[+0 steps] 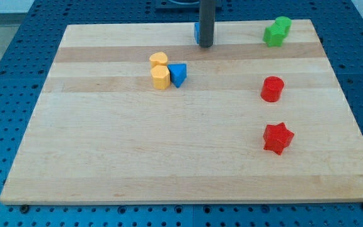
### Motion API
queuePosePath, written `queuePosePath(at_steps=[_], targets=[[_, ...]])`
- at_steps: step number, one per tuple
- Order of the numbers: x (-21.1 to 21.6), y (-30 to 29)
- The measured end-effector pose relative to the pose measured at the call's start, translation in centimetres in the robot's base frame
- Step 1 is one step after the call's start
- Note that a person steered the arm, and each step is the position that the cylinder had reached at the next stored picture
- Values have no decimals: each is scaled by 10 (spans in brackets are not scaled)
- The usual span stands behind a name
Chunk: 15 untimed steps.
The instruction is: Place the blue triangle to the left of the blue cube
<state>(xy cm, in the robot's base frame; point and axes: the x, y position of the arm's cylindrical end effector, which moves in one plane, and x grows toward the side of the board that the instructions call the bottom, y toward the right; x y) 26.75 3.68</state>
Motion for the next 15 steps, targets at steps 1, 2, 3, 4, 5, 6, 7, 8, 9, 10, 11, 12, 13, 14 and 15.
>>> queuePosePath(at_steps=[1,2,3,4,5,6,7,8,9,10,11,12,13,14,15], targets=[[0,0],[15,-5],[57,-5],[95,-7],[134,-34],[146,-65],[145,-71],[141,-65],[129,-59],[115,-55],[97,-57],[86,-68],[70,-78],[57,-84],[55,-82]])
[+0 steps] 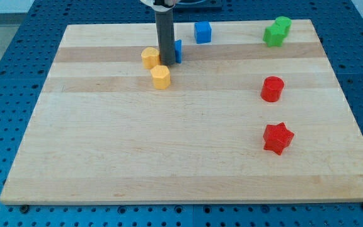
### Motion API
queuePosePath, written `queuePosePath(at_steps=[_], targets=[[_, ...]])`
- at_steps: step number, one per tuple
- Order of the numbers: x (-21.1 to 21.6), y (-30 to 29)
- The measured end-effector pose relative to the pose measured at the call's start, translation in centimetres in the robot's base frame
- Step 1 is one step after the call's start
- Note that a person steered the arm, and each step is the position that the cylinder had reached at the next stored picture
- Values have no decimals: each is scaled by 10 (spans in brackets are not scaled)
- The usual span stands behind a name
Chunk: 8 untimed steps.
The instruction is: Place the blue triangle to the left of the blue cube
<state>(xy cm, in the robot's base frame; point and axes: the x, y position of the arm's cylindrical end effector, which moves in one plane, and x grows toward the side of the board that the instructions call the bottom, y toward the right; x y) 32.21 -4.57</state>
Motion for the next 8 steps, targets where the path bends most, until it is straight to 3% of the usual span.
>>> queuePosePath(at_steps=[3,8], targets=[[-2,22],[-54,22]])
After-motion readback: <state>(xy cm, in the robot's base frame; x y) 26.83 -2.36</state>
